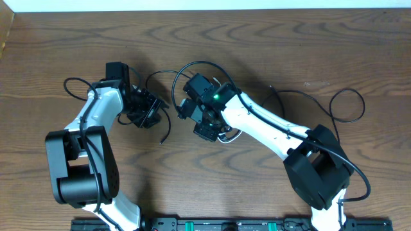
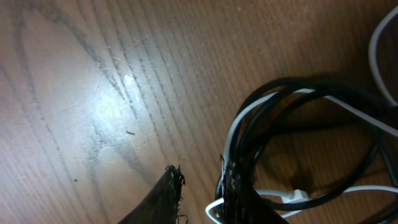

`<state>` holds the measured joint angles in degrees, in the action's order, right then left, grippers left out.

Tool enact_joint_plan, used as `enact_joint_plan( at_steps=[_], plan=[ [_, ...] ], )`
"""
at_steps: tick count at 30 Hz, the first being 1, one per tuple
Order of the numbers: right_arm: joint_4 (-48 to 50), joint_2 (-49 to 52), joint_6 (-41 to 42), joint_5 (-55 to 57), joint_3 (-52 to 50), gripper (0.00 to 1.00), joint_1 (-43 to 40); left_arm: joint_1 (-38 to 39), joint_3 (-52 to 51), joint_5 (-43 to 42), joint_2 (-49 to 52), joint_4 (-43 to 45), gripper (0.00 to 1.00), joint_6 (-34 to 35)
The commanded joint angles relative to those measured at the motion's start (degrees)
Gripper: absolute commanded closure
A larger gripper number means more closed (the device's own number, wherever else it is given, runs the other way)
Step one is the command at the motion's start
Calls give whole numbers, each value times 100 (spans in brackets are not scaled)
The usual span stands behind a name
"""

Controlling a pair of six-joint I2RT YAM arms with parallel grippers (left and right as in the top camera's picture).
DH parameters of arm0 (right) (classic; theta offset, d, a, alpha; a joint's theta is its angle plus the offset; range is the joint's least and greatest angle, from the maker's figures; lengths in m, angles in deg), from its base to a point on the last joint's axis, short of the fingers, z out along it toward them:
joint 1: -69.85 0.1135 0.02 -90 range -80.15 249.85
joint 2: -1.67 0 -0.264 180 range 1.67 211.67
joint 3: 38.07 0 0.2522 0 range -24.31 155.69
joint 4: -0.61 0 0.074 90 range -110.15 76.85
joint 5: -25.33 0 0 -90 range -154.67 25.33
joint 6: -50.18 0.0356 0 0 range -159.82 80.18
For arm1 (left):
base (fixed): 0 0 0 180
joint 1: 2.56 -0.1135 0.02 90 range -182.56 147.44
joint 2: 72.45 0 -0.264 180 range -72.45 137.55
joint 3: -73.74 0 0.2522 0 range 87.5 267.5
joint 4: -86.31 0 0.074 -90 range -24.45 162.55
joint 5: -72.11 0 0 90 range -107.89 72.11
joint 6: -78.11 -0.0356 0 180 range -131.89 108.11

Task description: Untangle cables

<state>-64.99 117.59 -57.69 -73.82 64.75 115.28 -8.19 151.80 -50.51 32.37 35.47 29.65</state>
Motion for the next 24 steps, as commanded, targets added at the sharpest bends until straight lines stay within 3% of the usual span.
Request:
enact_joint_plan(
  at_steps=[1,8,13,19,21,22,24],
  plan=[
    [15,-37,-98,282,-61,79,42,-26,-33,341,57,-39,47,-81],
    [-2,-37,-101,284,-63,77,37,-24,-33,680,57,-33,47,-79],
    [-42,-37,-103,282,-70,70,37,-24,-33,680,57,-28,46,-79],
    [-20,-37,-105,282,-70,67,42,-24,-33,678,57,-35,25,-79],
    [-20,-37,-105,284,-70,66,42,-24,-33,678,57,-35,15,-79],
    [-22,-37,-105,284,-70,66,42,-24,-33,680,57,-35,2,-79],
    [-22,-37,-105,286,-70,65,42,-24,-33,680,57,-33,2,-79]
  ],
)
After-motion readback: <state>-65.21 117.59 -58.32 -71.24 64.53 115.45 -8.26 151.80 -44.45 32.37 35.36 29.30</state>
